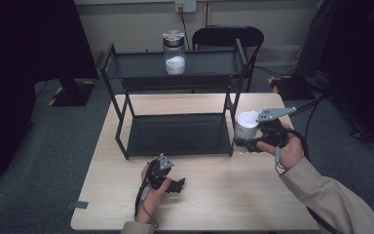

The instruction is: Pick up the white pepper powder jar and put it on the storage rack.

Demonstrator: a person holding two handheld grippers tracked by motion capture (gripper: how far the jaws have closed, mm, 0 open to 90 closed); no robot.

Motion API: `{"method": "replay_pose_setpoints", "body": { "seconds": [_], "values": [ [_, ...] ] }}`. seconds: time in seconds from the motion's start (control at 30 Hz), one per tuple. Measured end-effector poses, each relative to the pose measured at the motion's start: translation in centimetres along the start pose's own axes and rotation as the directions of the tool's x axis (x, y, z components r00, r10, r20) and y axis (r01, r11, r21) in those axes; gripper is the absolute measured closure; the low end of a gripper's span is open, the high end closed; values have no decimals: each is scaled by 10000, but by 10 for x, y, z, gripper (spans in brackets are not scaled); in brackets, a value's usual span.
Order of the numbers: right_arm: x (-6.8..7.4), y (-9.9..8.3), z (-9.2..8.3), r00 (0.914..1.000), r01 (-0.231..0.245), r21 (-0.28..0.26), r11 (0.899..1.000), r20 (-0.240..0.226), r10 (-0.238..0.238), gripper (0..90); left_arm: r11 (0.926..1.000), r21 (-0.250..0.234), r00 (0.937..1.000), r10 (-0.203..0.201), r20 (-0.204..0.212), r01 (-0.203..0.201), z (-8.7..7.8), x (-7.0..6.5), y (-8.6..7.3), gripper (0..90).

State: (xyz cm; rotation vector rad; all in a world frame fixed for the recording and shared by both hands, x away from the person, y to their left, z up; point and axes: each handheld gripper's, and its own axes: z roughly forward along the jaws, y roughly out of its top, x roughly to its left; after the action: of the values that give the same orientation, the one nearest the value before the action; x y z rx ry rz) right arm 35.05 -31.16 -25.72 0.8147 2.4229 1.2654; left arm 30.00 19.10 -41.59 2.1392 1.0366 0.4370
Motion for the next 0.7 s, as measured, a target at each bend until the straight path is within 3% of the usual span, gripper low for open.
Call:
{"method": "replay_pose_setpoints", "body": {
  "seconds": [0.7],
  "values": [
    [9,68,12,9997,237,-314,9992,-15,-237,306,10000,-15,10000,-16,3,16,0,0,0,1]
  ]
}}
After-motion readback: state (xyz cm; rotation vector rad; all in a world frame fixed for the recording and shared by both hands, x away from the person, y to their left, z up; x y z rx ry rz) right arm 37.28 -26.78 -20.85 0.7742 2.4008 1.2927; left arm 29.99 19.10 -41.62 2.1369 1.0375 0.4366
